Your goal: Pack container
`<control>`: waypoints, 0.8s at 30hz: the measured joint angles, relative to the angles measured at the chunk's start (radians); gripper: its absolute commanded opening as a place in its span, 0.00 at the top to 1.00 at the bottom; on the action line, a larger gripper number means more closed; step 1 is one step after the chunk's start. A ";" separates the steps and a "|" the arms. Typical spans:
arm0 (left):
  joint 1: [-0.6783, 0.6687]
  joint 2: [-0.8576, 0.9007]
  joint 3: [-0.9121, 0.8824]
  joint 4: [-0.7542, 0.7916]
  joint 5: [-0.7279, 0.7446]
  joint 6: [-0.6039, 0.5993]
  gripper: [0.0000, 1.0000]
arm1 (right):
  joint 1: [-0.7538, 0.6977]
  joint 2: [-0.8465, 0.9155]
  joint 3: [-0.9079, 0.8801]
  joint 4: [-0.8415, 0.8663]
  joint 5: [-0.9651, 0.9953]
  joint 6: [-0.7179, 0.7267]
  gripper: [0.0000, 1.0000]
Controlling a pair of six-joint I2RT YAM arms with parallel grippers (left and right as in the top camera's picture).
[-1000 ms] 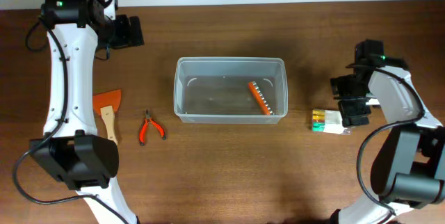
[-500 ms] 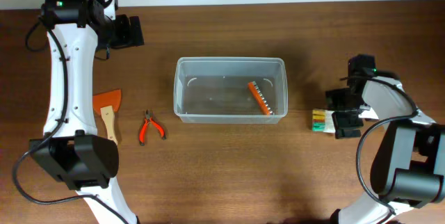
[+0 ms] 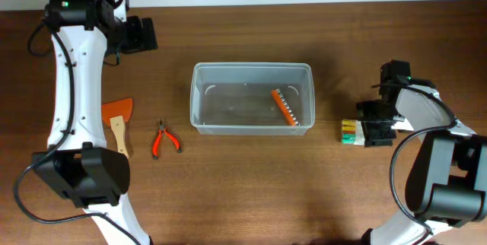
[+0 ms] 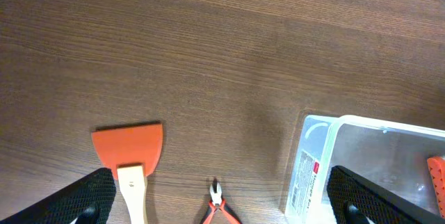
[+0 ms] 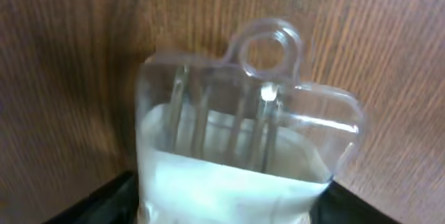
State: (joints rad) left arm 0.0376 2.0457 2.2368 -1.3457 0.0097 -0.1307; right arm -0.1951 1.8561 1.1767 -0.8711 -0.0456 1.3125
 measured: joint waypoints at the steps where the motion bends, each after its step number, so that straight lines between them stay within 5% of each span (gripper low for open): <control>1: 0.000 0.000 0.000 0.000 0.000 0.000 0.01 | 0.000 0.000 0.000 0.001 -0.001 0.002 0.34; 5: 0.000 0.000 0.000 0.000 0.000 0.000 0.01 | 0.000 0.000 0.000 0.002 -0.008 0.000 0.51; 9: 0.000 0.000 0.000 0.000 0.000 0.000 0.01 | 0.000 -0.004 0.001 0.002 -0.025 0.008 0.51; 22: 0.000 0.000 0.000 0.000 0.000 0.000 0.01 | 0.000 -0.004 0.001 0.002 -0.031 0.009 0.49; 24: 0.000 0.000 0.000 0.000 0.000 0.000 0.01 | 0.000 -0.004 0.001 0.002 -0.031 0.008 0.33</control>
State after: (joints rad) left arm 0.0376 2.0457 2.2368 -1.3457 0.0097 -0.1307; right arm -0.1951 1.8523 1.1778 -0.8696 -0.0769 1.3205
